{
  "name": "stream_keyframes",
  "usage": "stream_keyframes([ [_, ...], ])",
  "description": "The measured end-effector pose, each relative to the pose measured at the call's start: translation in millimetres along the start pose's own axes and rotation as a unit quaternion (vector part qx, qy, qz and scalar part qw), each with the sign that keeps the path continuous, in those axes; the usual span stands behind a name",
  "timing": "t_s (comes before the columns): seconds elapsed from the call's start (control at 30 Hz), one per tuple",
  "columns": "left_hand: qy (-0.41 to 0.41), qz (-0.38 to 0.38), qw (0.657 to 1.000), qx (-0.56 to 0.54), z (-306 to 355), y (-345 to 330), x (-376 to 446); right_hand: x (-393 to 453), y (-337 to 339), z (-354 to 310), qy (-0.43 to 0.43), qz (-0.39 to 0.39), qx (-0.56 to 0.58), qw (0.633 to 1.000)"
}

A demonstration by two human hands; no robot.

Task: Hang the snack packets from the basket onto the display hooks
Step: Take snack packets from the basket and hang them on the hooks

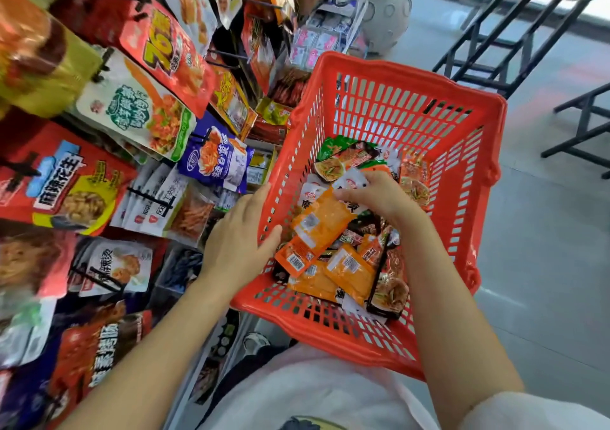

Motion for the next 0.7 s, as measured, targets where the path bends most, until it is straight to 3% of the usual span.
stream_keyframes([
  [0.1, 0.001, -0.002, 1.000, -0.008, 0.4, 0.8, 0.4, 11.4, -35.0, 24.8, -0.032, -0.067, -0.087, 0.993],
  [0.17, 0.002, -0.004, 1.000, -0.009, -0.2, 0.4, 0.5, 15.2, -62.1, 45.3, -0.042, -0.134, -0.196, 0.970],
  [0.23, 0.001, -0.005, 1.000, -0.008, -0.5, -0.1, 0.3, 15.4, -76.8, 57.7, -0.040, -0.149, -0.268, 0.951],
  [0.57, 0.007, 0.000, 1.000, -0.022, -2.0, 0.1, 0.8, 29.3, -51.1, 40.8, 0.022, -0.068, -0.161, 0.984],
  [0.7, 0.006, 0.001, 1.000, -0.030, -1.7, 1.6, -0.4, 37.5, -50.6, 32.0, -0.013, -0.014, -0.017, 1.000],
])
Point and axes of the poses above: each hand's wrist, its own x-axis towards the middle knuckle, its own y-axis out of the back of the hand, z = x × y, the point moved 6 cm from there along x, towards the middle knuckle, and after that the axes turned 14 degrees about y, right-handed, at the moved point
